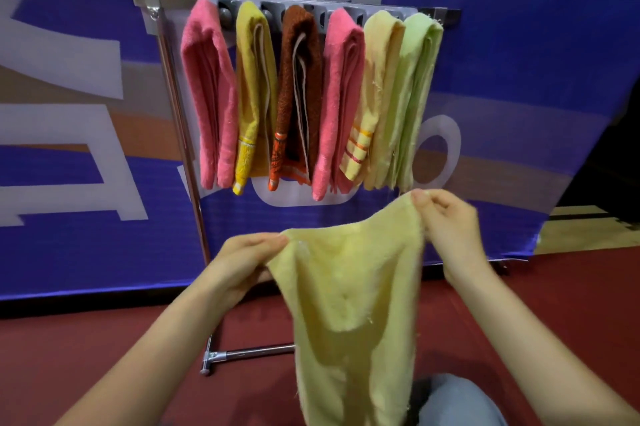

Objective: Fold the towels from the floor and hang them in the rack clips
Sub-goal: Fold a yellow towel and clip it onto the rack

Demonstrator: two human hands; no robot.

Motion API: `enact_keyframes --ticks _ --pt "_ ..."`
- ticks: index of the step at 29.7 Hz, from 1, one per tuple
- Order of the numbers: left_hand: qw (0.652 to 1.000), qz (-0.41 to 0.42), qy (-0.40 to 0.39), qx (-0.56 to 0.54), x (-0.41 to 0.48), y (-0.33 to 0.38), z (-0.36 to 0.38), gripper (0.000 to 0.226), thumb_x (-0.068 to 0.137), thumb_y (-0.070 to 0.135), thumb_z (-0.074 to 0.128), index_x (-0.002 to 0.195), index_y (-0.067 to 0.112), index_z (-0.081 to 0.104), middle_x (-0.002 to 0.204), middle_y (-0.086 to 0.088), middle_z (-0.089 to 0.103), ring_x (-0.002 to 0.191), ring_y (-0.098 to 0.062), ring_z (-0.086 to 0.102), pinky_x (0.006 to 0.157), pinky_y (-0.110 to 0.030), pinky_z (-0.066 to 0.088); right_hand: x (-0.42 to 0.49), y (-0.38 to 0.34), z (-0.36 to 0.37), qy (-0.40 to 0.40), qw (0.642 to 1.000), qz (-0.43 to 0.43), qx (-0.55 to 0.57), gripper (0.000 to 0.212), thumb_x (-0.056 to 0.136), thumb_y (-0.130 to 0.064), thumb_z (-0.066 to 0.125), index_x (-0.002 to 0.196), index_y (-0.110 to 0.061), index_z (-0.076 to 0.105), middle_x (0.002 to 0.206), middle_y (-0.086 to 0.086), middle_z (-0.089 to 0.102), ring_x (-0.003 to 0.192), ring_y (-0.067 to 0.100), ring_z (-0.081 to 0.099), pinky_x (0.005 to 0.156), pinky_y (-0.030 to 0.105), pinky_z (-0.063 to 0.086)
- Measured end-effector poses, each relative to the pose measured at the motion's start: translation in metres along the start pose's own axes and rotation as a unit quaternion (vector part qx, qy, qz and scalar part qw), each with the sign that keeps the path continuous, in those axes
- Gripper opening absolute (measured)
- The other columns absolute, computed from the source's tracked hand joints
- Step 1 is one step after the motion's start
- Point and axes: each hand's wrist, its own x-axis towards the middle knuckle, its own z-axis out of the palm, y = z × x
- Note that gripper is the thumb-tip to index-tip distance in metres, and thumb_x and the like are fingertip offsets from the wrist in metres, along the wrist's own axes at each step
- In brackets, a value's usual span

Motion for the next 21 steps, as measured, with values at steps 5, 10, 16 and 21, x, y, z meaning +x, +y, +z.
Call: enact_keyframes --ticks 5,10,16,21 --pt "0.995 0.074 -0.017 0.061 -0.004 0.015 0.034 0.016 0.086 0.011 0.057 0.081 0.005 0.071 0.063 -0.003 0.068 0.058 -0.009 0.065 0.059 -0.02 0.057 -0.035 0.005 0.045 -0.084 0.996 0.02 0.023 0.022 0.083 -0.006 0.059 0.066 -0.019 0.064 0.064 -0.003 0.064 0.065 0.01 0.057 0.066 0.031 0.048" --pt "0.997 0.06 -0.002 0.038 -0.008 0.014 0.034 0.023 0.089 0.011 0.053 0.074 0.004 0.069 0.056 -0.003 0.066 0.057 -0.011 0.065 0.061 -0.022 0.057 -0.057 0.012 0.067 -0.152 0.986 0.041 0.046 0.023 0.082 -0.007 0.062 0.074 -0.027 0.069 0.07 -0.007 0.071 0.075 0.009 0.067 0.079 0.04 0.056" --pt "0.99 0.074 -0.03 0.118 -0.018 0.018 0.023 0.025 0.085 0.021 0.059 0.098 0.002 0.07 0.095 -0.018 0.071 0.087 -0.02 0.069 0.071 -0.019 0.056 -0.072 0.014 0.069 -0.279 0.96 -0.018 -0.025 0.041 0.081 -0.002 0.06 0.085 -0.043 0.06 0.094 -0.012 0.056 0.091 -0.006 0.055 0.084 0.007 0.041" --pt "0.98 0.097 -0.051 0.166 -0.021 0.02 0.019 0.013 0.082 0.011 0.063 0.091 0.011 0.071 0.07 0.002 0.074 0.069 -0.005 0.069 0.06 -0.012 0.052 -0.075 0.021 0.067 -0.333 0.942 0.02 -0.035 0.056 0.077 0.015 0.043 0.109 -0.029 0.056 0.112 -0.008 0.049 0.113 0.007 0.05 0.093 0.012 0.04"
